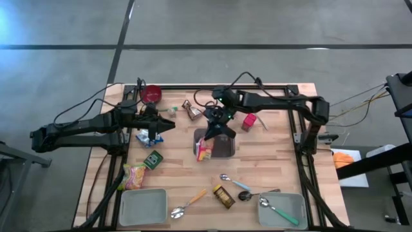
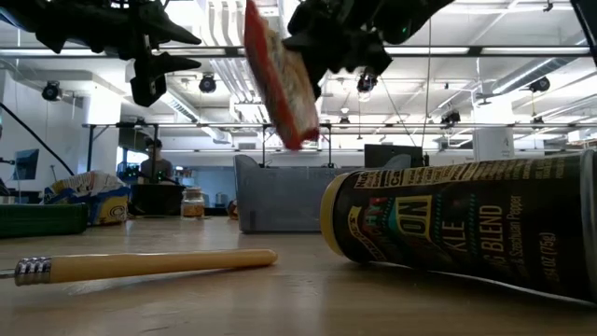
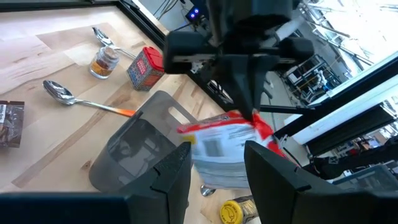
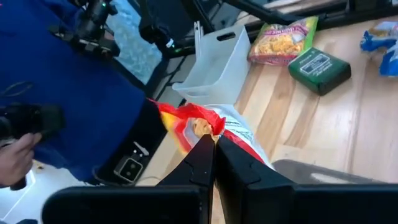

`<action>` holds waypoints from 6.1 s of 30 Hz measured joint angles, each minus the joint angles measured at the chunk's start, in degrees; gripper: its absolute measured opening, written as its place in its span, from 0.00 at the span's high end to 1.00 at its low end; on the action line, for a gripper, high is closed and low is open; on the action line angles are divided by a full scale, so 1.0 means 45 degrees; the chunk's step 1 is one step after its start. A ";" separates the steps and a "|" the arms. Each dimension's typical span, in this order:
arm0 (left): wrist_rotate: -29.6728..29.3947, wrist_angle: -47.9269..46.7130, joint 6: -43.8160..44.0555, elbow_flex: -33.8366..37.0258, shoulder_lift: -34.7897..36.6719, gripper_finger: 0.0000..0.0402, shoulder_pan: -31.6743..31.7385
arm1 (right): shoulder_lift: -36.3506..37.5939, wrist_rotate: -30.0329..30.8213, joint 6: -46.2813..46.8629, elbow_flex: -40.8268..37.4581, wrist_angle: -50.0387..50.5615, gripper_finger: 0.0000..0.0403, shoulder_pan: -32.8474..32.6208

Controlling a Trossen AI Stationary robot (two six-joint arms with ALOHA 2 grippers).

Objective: Pick & Place Food Item
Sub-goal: Put the red noodle pack into the black bin, then put the left brown spice bottle into the left grey bin

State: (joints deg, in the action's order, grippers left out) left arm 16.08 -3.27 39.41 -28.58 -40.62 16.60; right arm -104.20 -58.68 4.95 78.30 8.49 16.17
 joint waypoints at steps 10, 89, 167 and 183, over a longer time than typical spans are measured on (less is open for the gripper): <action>0.0000 -0.0132 0.0013 0.0000 0.0000 0.62 0.0000 | -0.0318 -0.0441 -0.0231 0.0009 -0.1811 0.98 0.0591; 0.0000 -0.0661 0.0062 0.0000 0.0000 0.62 0.0000 | -0.3343 0.1074 0.2409 0.0223 -0.1829 0.71 0.1052; 0.0613 -0.3883 0.0342 0.0010 -0.0168 0.62 0.0033 | 0.0243 0.9574 1.1729 -0.0690 1.1377 0.42 -0.9264; -0.1237 -0.6200 -0.0993 -0.3140 -0.3574 0.62 0.1791 | 0.1389 1.2262 1.2939 -0.0680 1.1577 0.42 -0.9259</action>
State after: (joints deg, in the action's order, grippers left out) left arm 10.51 -31.17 34.94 -42.71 -56.71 24.66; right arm -97.94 -3.50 63.18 75.24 60.58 -25.50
